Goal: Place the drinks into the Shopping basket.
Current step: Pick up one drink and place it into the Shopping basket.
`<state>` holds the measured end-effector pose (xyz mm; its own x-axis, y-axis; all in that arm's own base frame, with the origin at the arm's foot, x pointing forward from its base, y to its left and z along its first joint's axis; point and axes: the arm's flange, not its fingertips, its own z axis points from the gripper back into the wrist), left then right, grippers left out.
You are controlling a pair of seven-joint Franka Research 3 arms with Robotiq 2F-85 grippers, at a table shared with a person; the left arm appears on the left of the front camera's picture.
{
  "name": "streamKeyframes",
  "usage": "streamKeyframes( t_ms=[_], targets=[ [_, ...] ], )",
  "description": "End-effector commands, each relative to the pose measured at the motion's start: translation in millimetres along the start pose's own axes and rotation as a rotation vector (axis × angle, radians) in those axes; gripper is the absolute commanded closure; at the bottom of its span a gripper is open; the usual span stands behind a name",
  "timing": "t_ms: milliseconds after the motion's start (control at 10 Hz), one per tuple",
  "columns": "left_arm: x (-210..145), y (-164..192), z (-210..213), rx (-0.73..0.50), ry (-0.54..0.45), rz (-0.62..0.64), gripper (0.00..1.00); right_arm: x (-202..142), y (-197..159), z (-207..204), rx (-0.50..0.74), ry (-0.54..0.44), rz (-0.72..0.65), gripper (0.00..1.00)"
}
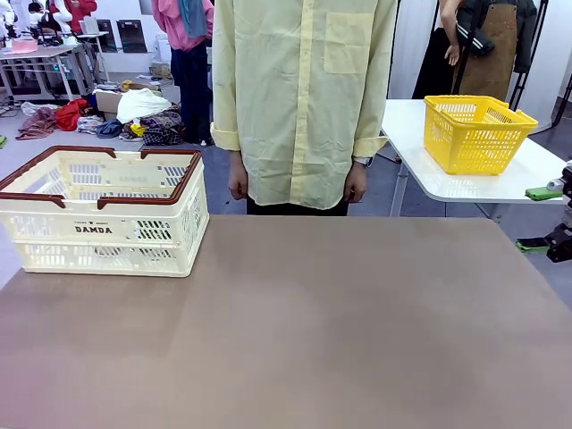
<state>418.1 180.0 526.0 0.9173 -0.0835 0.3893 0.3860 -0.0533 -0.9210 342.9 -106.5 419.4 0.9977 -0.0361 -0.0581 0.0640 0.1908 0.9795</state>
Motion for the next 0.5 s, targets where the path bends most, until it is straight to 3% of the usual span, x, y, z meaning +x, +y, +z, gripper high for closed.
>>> streamKeyframes(
  t_ms=[0, 400],
  targets=[
    [-0.2, -5.4, 7.6, -0.004, -0.004, 0.006, 0.0, -0.6, 2.8, 3.0, -0.01, 0.013, 0.0, 0.0],
    [-0.2, -5.4, 7.6, -0.004, -0.004, 0.006, 0.0, -0.6, 2.8, 3.0, -0.01, 0.013, 0.0, 0.0]
  ],
)
